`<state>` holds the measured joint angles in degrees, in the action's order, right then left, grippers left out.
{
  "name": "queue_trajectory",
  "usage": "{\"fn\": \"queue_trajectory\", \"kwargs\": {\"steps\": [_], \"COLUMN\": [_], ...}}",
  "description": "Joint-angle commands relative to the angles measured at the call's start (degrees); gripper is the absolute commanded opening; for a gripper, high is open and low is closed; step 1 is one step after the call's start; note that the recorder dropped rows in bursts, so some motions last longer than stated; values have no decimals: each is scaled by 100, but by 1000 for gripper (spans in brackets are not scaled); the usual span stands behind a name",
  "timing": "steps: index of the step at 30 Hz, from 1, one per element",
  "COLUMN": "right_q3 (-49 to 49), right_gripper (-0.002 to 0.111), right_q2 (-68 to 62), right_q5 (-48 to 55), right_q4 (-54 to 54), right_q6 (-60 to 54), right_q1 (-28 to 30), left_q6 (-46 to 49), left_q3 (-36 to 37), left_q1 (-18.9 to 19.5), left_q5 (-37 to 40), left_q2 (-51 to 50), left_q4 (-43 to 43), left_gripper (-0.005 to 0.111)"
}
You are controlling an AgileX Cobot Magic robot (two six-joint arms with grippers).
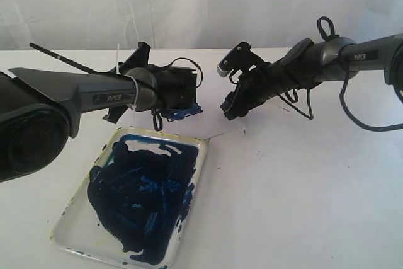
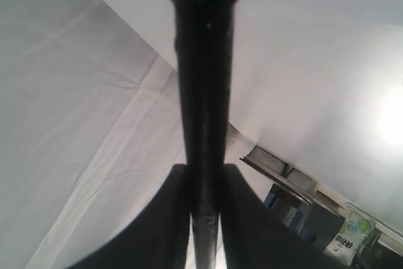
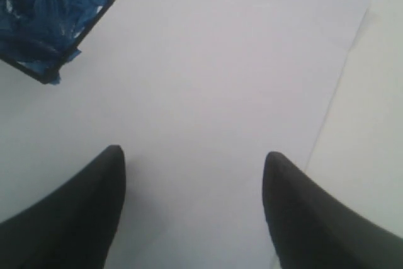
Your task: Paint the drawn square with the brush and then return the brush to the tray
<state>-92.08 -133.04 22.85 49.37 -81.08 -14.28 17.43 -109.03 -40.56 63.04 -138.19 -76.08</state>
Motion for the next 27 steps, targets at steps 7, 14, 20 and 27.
{"fn": "queue_trajectory", "kwargs": {"steps": [7,14,20,27], "right_q3": [74,74,74,74], "right_gripper": [60,60,60,60], "right_q2": [-173,-173,-173,-173], "right_q5": [41,19,19,32], "right_q4": [-268,-268,-268,-268], "right_q6": [-106,-106,-106,-106], "right_q1": [-7,-7,-7,-7], "left_q6": [424,436,284,185], "left_q3": [27,27,27,27], "left_q1": [-95,-98,-12,180], "left_q5": [-100,-344,-222,-106], "left_q2": [25,25,25,15], "left_q4": [519,509,446,114], "left_gripper": [0,0,0,0]}}
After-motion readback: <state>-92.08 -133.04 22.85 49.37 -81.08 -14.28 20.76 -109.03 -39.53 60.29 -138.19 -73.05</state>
